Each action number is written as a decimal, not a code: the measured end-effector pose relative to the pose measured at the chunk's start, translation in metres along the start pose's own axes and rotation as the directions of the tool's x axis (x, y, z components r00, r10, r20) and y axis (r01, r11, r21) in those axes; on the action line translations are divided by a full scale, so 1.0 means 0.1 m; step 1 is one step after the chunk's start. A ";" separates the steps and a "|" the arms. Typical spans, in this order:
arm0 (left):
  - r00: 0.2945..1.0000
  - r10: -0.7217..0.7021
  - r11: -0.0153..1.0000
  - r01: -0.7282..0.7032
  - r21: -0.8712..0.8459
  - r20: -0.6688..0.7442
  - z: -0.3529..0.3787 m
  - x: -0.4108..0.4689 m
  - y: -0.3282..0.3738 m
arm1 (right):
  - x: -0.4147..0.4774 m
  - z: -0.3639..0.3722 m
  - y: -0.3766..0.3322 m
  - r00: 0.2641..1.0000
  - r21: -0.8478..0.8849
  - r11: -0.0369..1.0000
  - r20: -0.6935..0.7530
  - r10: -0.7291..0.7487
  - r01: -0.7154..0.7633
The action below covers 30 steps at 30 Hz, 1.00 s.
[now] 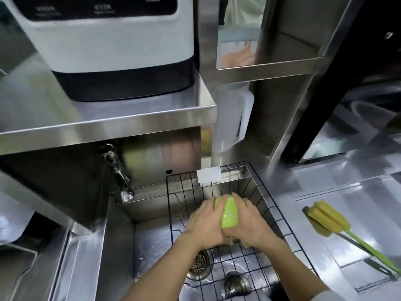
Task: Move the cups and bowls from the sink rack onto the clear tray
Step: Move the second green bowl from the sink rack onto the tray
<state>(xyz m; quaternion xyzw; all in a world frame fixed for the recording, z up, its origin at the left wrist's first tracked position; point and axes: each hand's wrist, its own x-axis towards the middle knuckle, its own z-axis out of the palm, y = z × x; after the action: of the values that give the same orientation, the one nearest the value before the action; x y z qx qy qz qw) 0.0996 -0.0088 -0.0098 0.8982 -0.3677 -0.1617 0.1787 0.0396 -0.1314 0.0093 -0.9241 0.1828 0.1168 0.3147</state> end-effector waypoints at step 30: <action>0.514 -0.103 0.976 0.217 0.014 -0.851 -2.49 -4.09 -1.29 | -2.04 0.66 -4.10 0.549 0.014 0.554 -0.154 -0.821 0.833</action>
<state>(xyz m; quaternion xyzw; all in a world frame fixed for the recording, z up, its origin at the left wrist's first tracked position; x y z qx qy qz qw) 0.0052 0.4217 0.2185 0.9025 -0.1596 0.2997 0.2650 0.0173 0.2653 0.2466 -0.8925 -0.2486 -0.1131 0.3590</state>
